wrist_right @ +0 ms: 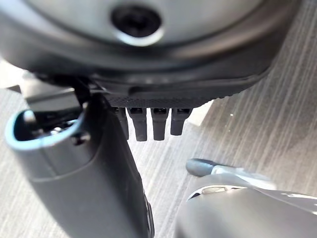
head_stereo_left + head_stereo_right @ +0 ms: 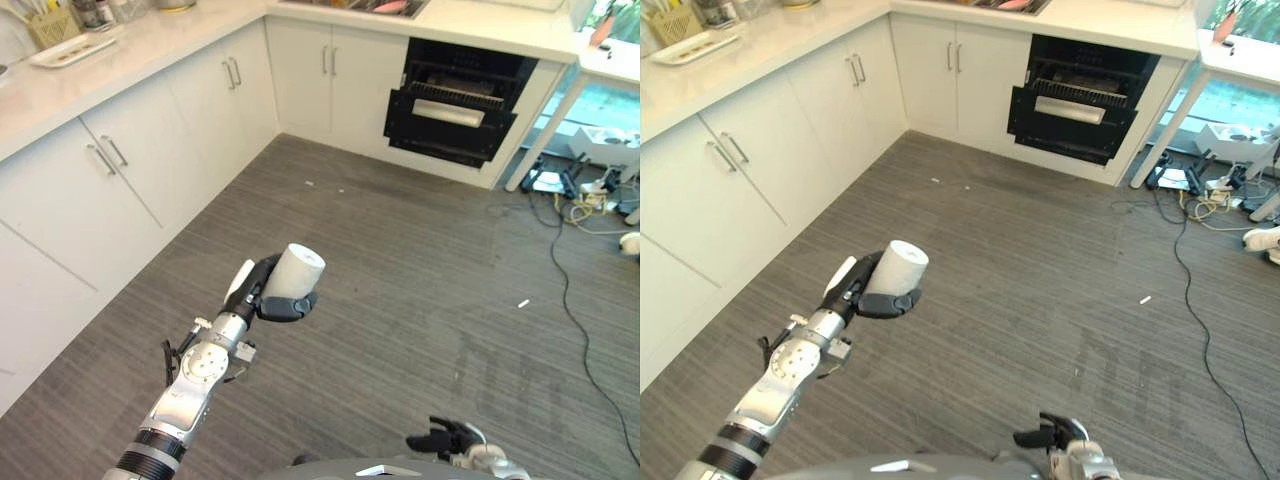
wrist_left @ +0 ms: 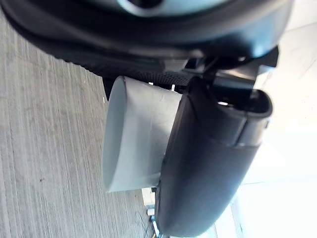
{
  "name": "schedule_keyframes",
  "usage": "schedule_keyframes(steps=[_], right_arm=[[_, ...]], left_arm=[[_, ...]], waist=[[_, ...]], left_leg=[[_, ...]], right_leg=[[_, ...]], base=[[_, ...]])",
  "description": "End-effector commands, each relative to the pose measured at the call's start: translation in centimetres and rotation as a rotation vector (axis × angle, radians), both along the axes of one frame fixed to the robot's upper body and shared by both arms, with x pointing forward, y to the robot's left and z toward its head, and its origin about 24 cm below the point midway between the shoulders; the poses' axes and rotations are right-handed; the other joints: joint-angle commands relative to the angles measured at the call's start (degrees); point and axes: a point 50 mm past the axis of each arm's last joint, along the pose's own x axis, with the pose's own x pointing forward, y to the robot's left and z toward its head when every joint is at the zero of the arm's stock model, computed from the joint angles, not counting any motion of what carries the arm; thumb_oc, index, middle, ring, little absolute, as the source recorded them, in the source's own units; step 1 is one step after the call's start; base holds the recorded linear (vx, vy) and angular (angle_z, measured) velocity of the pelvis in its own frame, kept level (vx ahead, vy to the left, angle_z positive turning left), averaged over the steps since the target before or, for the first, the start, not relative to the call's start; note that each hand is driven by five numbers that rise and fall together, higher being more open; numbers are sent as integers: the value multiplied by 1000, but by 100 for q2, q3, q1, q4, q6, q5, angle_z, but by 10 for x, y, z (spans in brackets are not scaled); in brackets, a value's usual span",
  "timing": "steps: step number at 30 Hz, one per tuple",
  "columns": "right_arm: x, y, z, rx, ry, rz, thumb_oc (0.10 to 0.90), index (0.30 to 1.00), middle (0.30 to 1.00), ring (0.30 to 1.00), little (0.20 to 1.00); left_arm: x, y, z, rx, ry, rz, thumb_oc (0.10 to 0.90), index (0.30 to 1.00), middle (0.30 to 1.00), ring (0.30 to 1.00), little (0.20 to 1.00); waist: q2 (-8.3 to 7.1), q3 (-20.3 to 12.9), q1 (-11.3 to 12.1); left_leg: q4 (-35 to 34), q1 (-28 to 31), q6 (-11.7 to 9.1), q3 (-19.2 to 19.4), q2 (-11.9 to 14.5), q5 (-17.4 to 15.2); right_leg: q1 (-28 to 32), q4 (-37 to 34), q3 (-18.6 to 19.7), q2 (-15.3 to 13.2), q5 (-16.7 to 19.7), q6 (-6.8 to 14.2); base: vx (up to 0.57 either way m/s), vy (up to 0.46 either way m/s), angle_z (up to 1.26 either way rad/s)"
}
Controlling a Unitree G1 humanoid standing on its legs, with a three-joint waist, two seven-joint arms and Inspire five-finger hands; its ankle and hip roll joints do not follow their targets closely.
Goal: Place the dishes in the dishwasher.
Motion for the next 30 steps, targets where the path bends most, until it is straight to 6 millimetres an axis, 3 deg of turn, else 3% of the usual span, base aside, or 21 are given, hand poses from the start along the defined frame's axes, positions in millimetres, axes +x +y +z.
schedule_keyframes(steps=[1, 4, 6, 7, 8, 9, 11, 12, 15, 16, 17, 18, 19, 21, 22, 23, 24, 25, 27, 29, 30], right_arm=[[4, 17, -3, 19, -10, 62, 800, 900, 900, 900, 900], [11, 18, 1, 20, -62, 48, 800, 900, 900, 900, 900], [14, 16, 2, 16, -80, 33, 800, 900, 900, 900, 900], [19, 12, 5, 6, -104, 15, 800, 900, 900, 900, 900], [19, 12, 5, 6, -104, 15, 800, 900, 900, 900, 900], [18, 10, 5, 1, -98, 4, 800, 900, 900, 900, 900], [16, 9, 4, -3, -86, 0, 800, 900, 900, 900, 900], [1, 4, -1, -14, -24, -16, 800, 900, 900, 900, 900], [-19, 2, -6, -17, 51, -40, 800, 900, 900, 900, 900], [-32, -1, -9, -21, 95, -58, 800, 900, 900, 900, 900], [-32, -1, -9, -21, 94, -58, 800, 900, 900, 900, 900], [-38, -3, -9, -20, 113, -81, 800, 900, 900, 900, 900], [-41, -5, -9, -21, 121, -103, 800, 900, 900, 900, 900], [-42, -5, -10, -15, 122, -114, 800, 900, 900, 900, 900], [-41, -6, -9, -19, 114, -115, 800, 900, 900, 900, 900], [-37, -8, -8, -21, 100, -119, 800, 900, 900, 900, 900], [-32, -10, -6, -29, 80, -123, 800, 900, 900, 900, 900], [-29, -12, -5, -35, 73, -126, 800, 900, 900, 900, 900], [-22, -16, -3, -47, 52, -146, 800, 900, 900, 900, 900], [-18, -15, -2, -39, 36, -158, 800, 900, 900, 900, 900], [-15, -14, -1, -37, 27, -139, 800, 900, 900, 900, 900]], left_arm=[[14, 17, 57, 3, -289, 62, 400, 300, 300, 300, 300], [10, 21, 57, -8, -289, 74, 400, 300, 300, 300, 300], [9, 22, 58, -8, -297, 78, 400, 300, 300, 300, 300], [10, 24, 61, -12, -313, 88, 400, 300, 300, 300, 300], [10, 24, 61, -12, -313, 88, 400, 300, 300, 300, 300], [10, 24, 61, -10, -318, 95, 400, 300, 300, 300, 300], [11, 24, 60, -5, -316, 100, 400, 300, 300, 300, 300], [10, 25, 58, 1, -311, 109, 400, 300, 300, 300, 300], [8, 24, 56, 0, -302, 104, 400, 300, 300, 300, 300], [7, 23, 53, -5, -291, 104, 400, 300, 300, 300, 300], [7, 23, 53, -5, -291, 104, 400, 300, 300, 300, 300], [6, 23, 53, -4, -290, 106, 400, 300, 300, 300, 300], [5, 24, 54, -4, -289, 101, 400, 300, 300, 300, 300], [5, 27, 54, 0, -284, 101, 400, 300, 300, 300, 300], [5, 28, 55, 5, -282, 99, 400, 300, 300, 300, 300], [5, 30, 57, 4, -285, 101, 400, 300, 300, 300, 300], [7, 32, 59, 9, -295, 109, 400, 300, 300, 300, 300], [6, 34, 60, 13, -297, 117, 400, 300, 300, 300, 300], [6, 35, 59, -5, -294, 129, 400, 300, 300, 300, 300], [4, 36, 57, -13, -285, 134, 400, 300, 300, 300, 300], [2, 36, 57, -5, -286, 130, 400, 300, 300, 300, 300]], waist=[[-317, -132, 132], [-248, 28, 113], [-222, 78, 92], [-205, 162, 34], [-205, 162, 34], [-224, 178, -45], [-241, 176, -68], [-295, 112, -101], [-341, -23, -157], [-278, -152, -229], [-302, -157, -243], [-266, -205, -282], [-223, -220, -263], [-174, -207, -276], [-250, -146, -280], [-324, -112, -276], [-476, -42, -260], [-530, -5, -238], [-598, 64, -118], [-600, 60, -34], [-635, 68, 35]], left_leg=[[-57, 113, 254, -20, -348, -408], [-72, 226, 219, -430, -310, -458], [-66, 264, 204, -571, -306, -490], [-76, 354, 143, -848, -296, -587], [-76, 354, 143, -848, -296, -587], [-86, 481, 57, -1061, -297, -728], [-87, 573, 14, -1150, -298, -816], [-42, 831, -70, -1269, -314, -1064], [168, 989, -83, -1388, -335, -1228], [578, 1042, -175, -1472, -244, -1275], [586, 1018, -170, -1490, -274, -1256], [969, 953, -311, -1478, -239, -1081], [1326, 819, -466, -1379, -204, -774], [2486, 399, -1049, -1046, -86, 189], [3415, -2, -1337, -789, -62, 671], [4108, -293, -1397, -520, 31, 834], [5020, -676, -1386, -183, 170, 873], [5442, -890, -1293, 179, 481, 814], [5590, -1449, -1003, 578, 699, 444], [4596, -1769, -812, 790, 910, 84], [3544, -1759, -692, 818, 917, -59]], right_leg=[[-263, 77, -31, -332, 1150, 219], [-733, -472, 265, 60, 977, 51], [-893, -703, 357, 154, 989, 32], [-1180, -1371, 475, 258, 1154, 66], [-1180, -1371, 475, 258, 1154, 66], [-1309, -2188, 447, 304, 1380, 153], [-1371, -2512, 306, 309, 1517, 205], [-1394, -2893, -329, 230, 1723, 282], [-1152, -3033, -476, 246, 1857, 184], [-933, -3051, -342, 454, 1879, 55], [-947, -3053, -347, 419, 1896, 57], [-832, -3059, -277, 511, 1872, 9], [-658, -3098, -289, 577, 1818, -53], [-325, -3112, -348, 679, 1678, -215], [-131, -3108, -349, 653, 1554, -358], [4, -3122, -335, 646, 1453, -458], [172, -3173, -324, 604, 1321, -552], [292, -3199, -321, 643, 1196, -650], [519, -3199, -192, 675, 1041, -684], [736, -3199, -168, 648, 904, -603], [829, -3199, -95, 566, 848, -490]], base=[[77, 25, 70], [157, -4, 40], [188, -13, 104], [172, -16, 109], [420, -42, 106], [379, -37, 65], [477, -57, 66], [440, -66, 53], [575, -130, 73], [563, -149, 83], [570, -152, 72], [318, -68, 50], [478, -104, 47], [394, -118, 5], [341, -174, -22], [317, -244, -11], [296, -270, -13], [319, -262, -10], [361, -123, -1], [408, 82, -29], [390, 205, -84]])
